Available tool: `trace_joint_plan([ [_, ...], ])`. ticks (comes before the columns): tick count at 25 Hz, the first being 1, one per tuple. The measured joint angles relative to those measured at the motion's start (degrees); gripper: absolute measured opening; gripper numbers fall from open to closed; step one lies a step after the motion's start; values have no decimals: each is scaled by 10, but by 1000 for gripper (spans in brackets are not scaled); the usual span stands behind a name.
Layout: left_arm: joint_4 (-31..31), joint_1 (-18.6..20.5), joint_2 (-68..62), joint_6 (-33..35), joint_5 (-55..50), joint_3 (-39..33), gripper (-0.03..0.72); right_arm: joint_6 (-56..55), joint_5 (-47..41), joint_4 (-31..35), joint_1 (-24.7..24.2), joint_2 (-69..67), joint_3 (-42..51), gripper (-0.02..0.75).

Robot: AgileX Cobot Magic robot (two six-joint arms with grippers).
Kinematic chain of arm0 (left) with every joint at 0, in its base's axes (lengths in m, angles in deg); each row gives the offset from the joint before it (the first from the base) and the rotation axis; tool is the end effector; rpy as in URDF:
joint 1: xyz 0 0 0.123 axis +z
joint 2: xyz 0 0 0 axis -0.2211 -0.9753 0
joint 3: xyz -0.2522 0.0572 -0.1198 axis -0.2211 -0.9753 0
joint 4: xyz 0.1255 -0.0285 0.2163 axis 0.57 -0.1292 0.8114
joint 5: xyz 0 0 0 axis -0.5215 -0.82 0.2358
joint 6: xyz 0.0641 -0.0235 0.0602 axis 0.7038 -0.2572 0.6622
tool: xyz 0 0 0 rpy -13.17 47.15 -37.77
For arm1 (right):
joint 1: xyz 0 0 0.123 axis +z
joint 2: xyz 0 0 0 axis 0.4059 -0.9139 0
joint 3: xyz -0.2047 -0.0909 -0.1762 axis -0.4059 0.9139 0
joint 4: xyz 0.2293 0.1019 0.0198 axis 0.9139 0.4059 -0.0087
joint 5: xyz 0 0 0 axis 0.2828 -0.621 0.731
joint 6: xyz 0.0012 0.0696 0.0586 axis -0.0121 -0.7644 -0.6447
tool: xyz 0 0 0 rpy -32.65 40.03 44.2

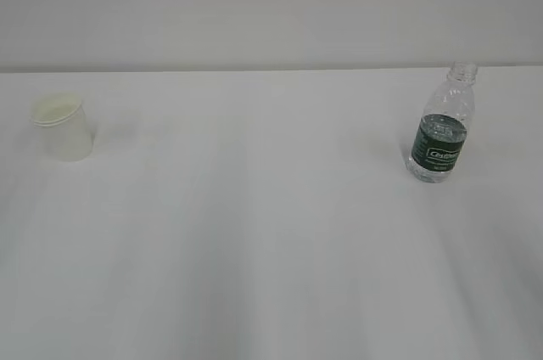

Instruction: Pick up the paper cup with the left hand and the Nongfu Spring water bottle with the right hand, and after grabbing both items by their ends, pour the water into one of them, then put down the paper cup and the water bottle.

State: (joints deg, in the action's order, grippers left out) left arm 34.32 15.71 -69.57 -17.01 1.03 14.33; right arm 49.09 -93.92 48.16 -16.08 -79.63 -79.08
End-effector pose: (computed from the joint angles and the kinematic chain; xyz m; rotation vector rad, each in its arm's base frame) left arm 0.1366 0.0106 0.3199 -0.0798 1.8037 0.0687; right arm 0.1197 0.0174 0.2928 -0.2734 1.9596 0.0095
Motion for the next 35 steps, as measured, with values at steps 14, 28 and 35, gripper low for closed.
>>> trace_joint_plan([
  [14,-91,0,91,54,-194,0,563,-11,-164,-3,0,72,-17,587],
  [28,-150,-49,109,121,-386,8,526,-76,-286,-7,0,101,-17,587],
  [35,-139,-56,111,136,-464,38,522,-103,-331,-35,0,102,-17,587],
])
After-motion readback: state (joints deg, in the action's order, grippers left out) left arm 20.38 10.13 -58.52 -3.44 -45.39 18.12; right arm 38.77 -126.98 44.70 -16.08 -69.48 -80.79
